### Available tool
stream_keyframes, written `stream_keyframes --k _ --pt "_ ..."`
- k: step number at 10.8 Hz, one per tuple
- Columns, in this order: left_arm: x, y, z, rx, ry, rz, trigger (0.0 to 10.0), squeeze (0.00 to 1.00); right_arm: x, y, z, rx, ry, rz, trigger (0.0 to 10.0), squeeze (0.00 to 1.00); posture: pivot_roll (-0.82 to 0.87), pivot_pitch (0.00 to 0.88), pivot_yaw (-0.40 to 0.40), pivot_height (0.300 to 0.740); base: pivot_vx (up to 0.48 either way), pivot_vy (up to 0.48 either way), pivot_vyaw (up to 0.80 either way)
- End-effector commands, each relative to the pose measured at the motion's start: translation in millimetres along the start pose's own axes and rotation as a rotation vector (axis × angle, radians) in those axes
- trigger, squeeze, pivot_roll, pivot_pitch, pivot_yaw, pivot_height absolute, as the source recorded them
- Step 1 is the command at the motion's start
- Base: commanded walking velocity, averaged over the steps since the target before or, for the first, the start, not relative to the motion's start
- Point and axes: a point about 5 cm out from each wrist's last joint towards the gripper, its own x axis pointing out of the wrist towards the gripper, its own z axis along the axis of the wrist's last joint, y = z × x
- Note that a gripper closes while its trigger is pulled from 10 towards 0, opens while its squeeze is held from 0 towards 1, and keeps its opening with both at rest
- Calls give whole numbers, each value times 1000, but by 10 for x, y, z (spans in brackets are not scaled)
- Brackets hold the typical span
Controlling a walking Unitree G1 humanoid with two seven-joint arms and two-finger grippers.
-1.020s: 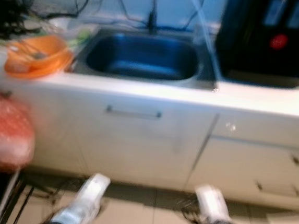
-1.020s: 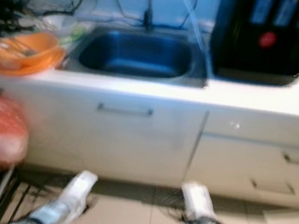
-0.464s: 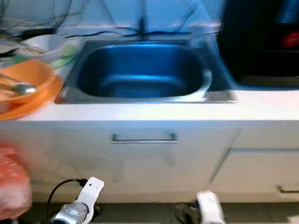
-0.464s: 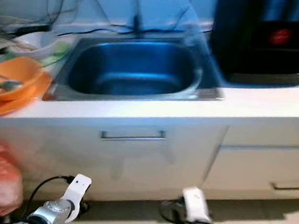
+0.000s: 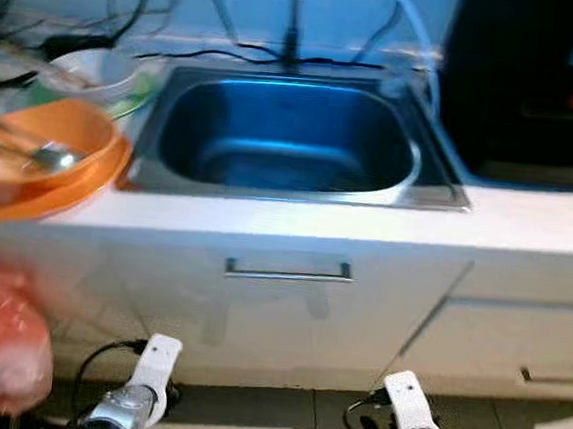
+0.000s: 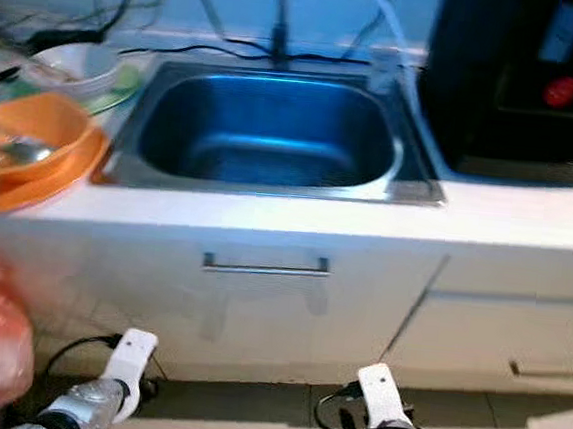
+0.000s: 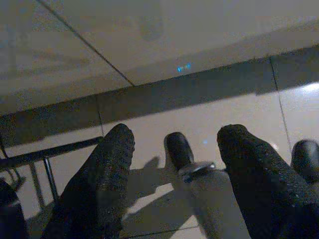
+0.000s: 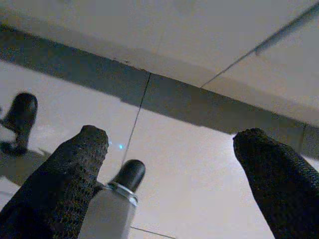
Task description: Kitchen organization
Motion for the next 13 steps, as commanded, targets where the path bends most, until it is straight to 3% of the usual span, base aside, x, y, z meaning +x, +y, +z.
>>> stream_keyframes --k 1,5,6,9,10,13 --pt "-6 54 12 -6 -11 31 10000 0 6 -23 60 -33 -10 5 10000 0 0 0 -16 740 0 0 0" --pt "6 -109 -52 80 9 -26 10000 0 -3 -108 89 -6 -16 -30 10000 0 -35 0 38 740 0 0 0" --pt "13 -191 -51 76 9 -54 10000 0 -6 -132 87 71 -32 -74 10000 0 -58 0 39 740 0 0 0" --pt "-3 -92 -145 47 36 -8 10000 0 18 -9 86 138 -47 -32 10000 0 -12 0 31 740 0 0 0" --pt "-4 -61 -135 -10 29 16 10000 0 22 29 51 110 -23 -19 10000 0 1 0 26 740 0 0 0" --pt "3 -8 8 25 -12 38 10000 0 38 33 122 121 -31 -27 10000 0 32 0 18 740 0 0 0"
